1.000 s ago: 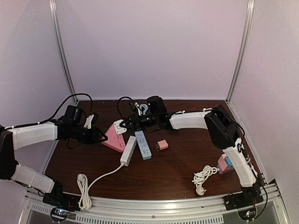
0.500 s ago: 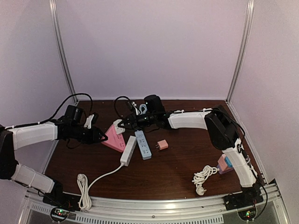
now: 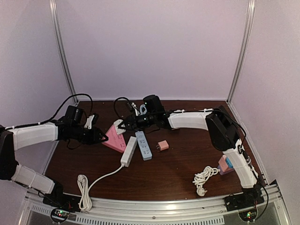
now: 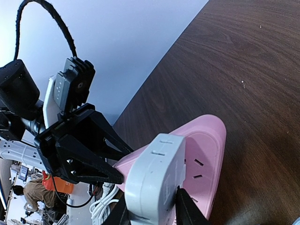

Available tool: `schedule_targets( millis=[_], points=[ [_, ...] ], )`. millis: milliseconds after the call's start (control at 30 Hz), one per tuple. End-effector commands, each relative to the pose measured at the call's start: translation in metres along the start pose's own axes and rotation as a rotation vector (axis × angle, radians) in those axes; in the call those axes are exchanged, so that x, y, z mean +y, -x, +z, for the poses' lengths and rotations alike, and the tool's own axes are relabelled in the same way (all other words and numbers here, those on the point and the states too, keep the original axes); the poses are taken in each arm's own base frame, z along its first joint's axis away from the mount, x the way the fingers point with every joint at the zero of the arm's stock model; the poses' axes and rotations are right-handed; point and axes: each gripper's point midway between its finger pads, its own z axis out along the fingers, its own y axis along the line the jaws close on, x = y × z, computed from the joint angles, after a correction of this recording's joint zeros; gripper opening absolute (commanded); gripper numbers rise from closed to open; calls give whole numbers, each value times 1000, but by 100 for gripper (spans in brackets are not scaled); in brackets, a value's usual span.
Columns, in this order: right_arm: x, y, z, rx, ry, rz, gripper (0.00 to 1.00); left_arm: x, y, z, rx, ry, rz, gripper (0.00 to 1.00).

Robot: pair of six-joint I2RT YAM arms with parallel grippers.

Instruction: Pull the plug off the socket

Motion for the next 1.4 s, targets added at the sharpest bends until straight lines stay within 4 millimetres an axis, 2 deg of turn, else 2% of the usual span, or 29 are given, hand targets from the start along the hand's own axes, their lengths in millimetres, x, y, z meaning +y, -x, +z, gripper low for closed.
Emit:
schedule_targets(
  millis=[0, 233, 467, 767, 1367],
  points=[
    [13, 14, 3, -31, 16, -42, 29, 8, -11, 7, 43, 35, 5, 0],
    [13, 17, 3, -39, 17, -35, 15, 14, -16, 7, 59, 64, -15, 0],
    [17, 20, 2, -45, 17, -39, 6, 34, -32, 11, 130, 163, -61, 0],
    [30, 32, -11, -91, -21, -101, 2, 56, -52, 15, 224, 260, -100, 0],
    [35, 36, -30, -97, -137, -175, 0, 71, -61, 11, 266, 347, -106, 0]
  ],
)
